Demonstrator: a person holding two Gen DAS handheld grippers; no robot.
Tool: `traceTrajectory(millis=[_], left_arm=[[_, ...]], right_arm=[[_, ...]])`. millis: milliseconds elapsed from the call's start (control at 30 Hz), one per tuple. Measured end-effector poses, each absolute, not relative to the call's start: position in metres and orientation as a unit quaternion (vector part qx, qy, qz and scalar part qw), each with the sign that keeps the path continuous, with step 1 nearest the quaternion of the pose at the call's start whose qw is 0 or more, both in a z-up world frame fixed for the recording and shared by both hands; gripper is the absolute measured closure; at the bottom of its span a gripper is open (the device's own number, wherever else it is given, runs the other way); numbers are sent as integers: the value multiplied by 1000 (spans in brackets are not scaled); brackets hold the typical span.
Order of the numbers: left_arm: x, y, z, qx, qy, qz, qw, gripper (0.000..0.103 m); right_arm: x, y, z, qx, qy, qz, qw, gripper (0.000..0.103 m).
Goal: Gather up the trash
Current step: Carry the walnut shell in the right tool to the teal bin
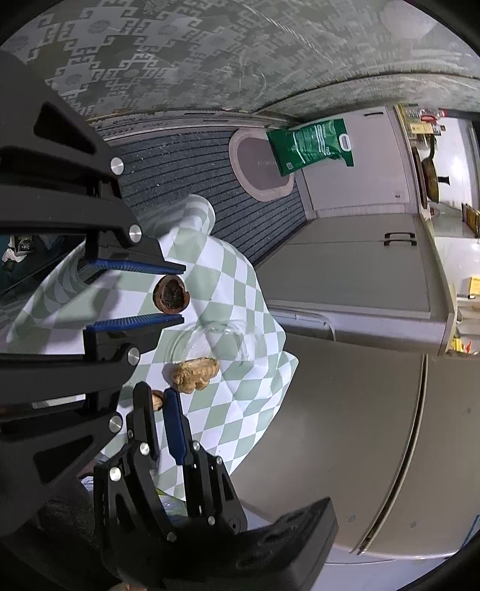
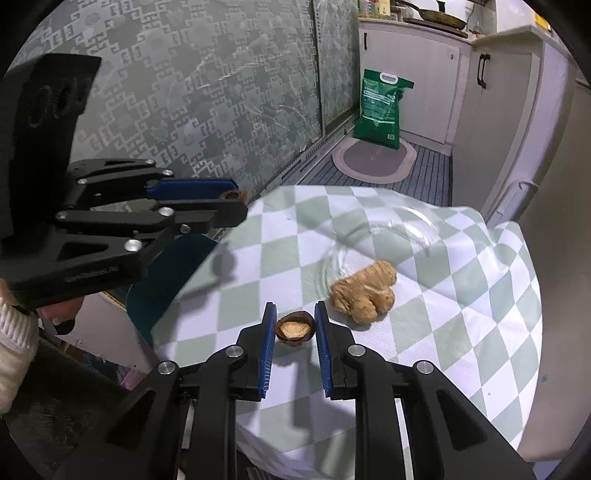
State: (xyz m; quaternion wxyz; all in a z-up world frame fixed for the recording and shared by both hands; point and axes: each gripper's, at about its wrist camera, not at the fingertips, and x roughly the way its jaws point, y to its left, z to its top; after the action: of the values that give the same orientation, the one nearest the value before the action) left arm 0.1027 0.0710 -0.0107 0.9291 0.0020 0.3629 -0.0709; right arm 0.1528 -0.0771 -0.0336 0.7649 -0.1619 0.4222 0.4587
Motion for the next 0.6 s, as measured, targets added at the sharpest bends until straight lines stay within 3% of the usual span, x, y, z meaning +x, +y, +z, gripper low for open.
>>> traceTrajectory(millis=[600], left_arm=[[67, 129, -17, -60, 369, 43, 927, 81]], right_arm=[[145, -28, -4, -137, 400, 507, 751, 82]])
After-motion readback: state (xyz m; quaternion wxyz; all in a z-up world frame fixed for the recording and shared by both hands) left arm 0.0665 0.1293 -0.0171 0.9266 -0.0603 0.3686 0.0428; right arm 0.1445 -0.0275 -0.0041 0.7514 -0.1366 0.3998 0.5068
